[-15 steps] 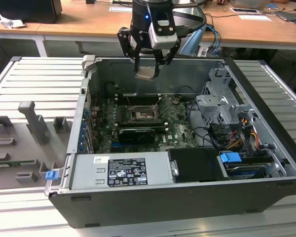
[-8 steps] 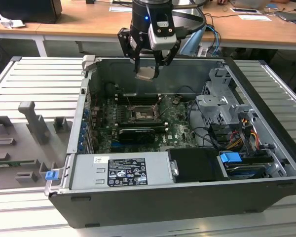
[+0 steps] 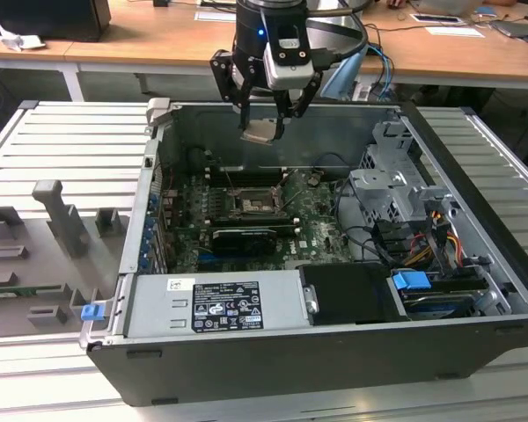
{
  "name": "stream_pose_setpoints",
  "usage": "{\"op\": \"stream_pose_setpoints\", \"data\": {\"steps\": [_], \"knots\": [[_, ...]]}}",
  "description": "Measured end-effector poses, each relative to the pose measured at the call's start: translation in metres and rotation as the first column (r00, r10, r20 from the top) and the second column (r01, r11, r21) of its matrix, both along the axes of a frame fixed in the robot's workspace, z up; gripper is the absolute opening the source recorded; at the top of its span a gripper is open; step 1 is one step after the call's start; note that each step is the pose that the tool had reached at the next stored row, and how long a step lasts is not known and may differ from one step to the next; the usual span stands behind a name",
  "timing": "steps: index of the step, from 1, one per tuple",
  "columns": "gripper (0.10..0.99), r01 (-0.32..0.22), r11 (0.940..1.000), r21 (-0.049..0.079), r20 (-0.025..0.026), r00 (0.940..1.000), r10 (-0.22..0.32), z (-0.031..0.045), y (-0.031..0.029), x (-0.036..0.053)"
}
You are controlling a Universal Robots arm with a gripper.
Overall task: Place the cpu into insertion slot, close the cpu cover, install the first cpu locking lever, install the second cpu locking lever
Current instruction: 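Place the cpu into insertion slot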
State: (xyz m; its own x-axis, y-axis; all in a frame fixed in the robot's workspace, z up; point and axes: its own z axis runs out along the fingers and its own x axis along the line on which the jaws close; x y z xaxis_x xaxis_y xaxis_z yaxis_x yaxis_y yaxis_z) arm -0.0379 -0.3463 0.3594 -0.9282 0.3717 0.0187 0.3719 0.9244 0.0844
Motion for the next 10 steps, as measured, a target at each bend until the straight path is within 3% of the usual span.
{"op": "stream_pose_setpoints", "data": {"steps": [10], "knots": [[0.533,0.071,0.9975,0.000,-0.0001,0.9975,-0.071,-0.0014,0.0000,0.0000]]}}
